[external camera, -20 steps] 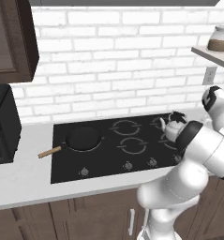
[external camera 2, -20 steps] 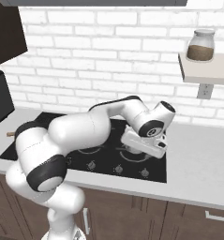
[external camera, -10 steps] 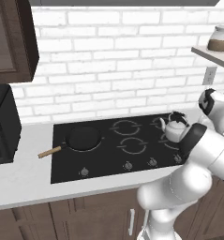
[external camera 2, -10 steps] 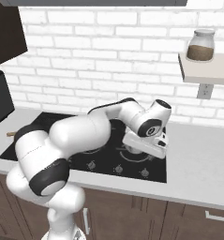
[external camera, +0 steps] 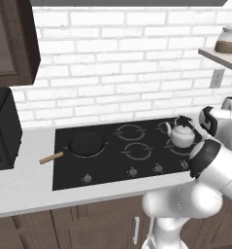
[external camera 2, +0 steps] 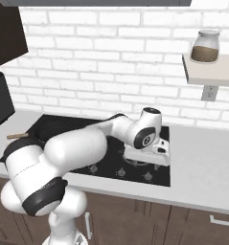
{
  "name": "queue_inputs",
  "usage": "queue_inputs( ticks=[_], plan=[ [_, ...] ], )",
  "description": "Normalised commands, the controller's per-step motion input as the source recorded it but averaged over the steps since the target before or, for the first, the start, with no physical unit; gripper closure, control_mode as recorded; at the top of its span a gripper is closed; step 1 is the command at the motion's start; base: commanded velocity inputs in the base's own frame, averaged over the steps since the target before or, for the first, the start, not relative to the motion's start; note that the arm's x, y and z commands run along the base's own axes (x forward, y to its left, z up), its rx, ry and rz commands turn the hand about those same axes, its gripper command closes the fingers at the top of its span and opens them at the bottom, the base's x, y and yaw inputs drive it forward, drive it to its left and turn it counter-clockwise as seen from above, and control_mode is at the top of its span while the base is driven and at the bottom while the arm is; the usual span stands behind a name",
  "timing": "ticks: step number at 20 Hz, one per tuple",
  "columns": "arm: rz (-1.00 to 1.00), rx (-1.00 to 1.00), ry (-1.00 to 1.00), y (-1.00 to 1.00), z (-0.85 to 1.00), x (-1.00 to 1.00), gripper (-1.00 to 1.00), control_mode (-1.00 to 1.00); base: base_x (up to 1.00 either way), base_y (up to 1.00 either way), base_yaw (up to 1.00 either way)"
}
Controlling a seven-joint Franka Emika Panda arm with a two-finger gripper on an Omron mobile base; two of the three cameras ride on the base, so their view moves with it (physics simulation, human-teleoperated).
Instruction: Pick the kettle from the counter and place it on a stove burner. Then turn the burner on.
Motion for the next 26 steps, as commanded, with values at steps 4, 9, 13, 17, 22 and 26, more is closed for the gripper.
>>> queue_inputs(
  ticks=[4,9,13,17,22,26],
  plan=[
    [0.12,0.0,0.03,-0.01,0.0,-0.08,-1.0,-1.0,0.0,0.0,0.0],
    [0.19,0.0,0.01,-0.03,-0.11,0.0,-1.0,-1.0,0.0,0.0,0.0],
    [0.17,0.0,0.0,0.0,-0.24,0.0,-1.0,-1.0,0.0,0.0,0.0],
    [0.1,0.03,0.0,-0.02,-0.25,0.21,-1.0,-1.0,0.0,0.0,0.0],
    [0.01,0.04,0.0,0.0,-0.18,0.28,-1.0,-1.0,0.0,0.0,0.0],
    [0.0,0.01,0.0,-0.02,-0.11,0.16,-1.0,-1.0,0.0,0.0,0.0]
  ],
)
